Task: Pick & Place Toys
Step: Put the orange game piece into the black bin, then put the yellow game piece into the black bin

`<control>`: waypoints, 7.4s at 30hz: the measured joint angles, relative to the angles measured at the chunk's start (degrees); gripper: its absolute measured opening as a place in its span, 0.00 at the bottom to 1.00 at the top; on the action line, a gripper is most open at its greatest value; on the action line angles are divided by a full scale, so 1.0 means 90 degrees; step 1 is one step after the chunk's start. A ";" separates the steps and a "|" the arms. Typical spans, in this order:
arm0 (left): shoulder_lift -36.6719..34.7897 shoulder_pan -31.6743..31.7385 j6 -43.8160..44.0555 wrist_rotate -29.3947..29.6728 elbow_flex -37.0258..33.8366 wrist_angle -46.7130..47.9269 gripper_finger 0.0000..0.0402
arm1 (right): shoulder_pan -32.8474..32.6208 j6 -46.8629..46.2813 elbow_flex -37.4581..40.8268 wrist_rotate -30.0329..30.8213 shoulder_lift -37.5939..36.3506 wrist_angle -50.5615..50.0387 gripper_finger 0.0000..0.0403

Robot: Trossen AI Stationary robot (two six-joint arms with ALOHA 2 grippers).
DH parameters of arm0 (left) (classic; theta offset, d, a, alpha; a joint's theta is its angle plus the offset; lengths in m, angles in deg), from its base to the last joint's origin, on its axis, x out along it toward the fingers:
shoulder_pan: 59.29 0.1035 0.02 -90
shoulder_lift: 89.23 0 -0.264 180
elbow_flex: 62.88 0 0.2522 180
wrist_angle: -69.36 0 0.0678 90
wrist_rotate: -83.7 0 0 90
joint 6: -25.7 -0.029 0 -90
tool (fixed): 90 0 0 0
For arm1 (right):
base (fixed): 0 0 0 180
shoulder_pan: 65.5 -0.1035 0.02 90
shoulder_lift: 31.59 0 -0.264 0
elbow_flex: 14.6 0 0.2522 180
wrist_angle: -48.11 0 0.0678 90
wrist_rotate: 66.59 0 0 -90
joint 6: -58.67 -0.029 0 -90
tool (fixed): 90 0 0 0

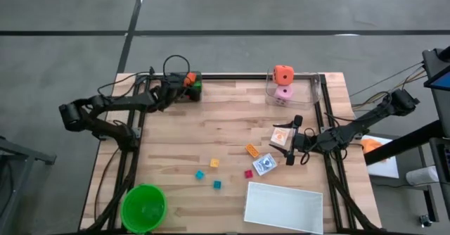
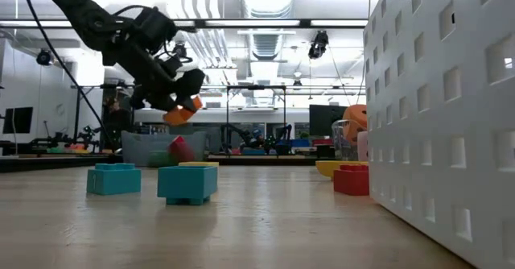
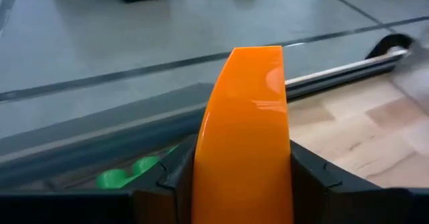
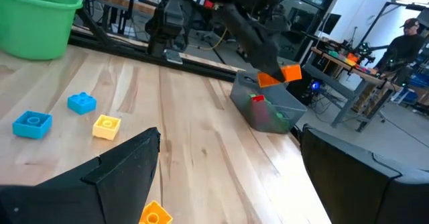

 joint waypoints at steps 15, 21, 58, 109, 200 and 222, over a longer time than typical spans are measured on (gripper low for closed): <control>0.0000 0.0167 0.0137 0.0041 0.0000 0.0401 0.76 | 0.0000 0.0000 0.0000 0.0000 -0.0002 0.0000 0.87; 0.0000 0.0151 0.0267 0.0031 0.0005 0.0406 0.84 | 0.0000 -0.0002 0.0000 0.0000 -0.0002 0.0000 0.87; -0.0007 -0.4036 -0.1336 -0.0525 -0.1472 -0.3647 0.85 | 0.1805 -0.3477 -0.4298 -0.2548 0.3438 -0.6063 0.87; -0.0010 -0.4007 -0.1388 -0.0583 -0.1736 -0.3647 0.85 | 0.2297 -0.4761 -0.6067 -0.3980 0.6470 -0.7995 0.81; 0.2072 -0.3094 0.0805 -0.2610 0.0127 -0.3348 0.22 | 0.1476 -0.2312 -0.7407 0.0258 0.6795 -0.6918 0.28; 0.2064 -0.3082 -0.0344 -0.2611 0.0088 -0.3290 0.22 | 0.0786 -0.2448 -0.7266 0.0570 0.6194 -0.6782 0.77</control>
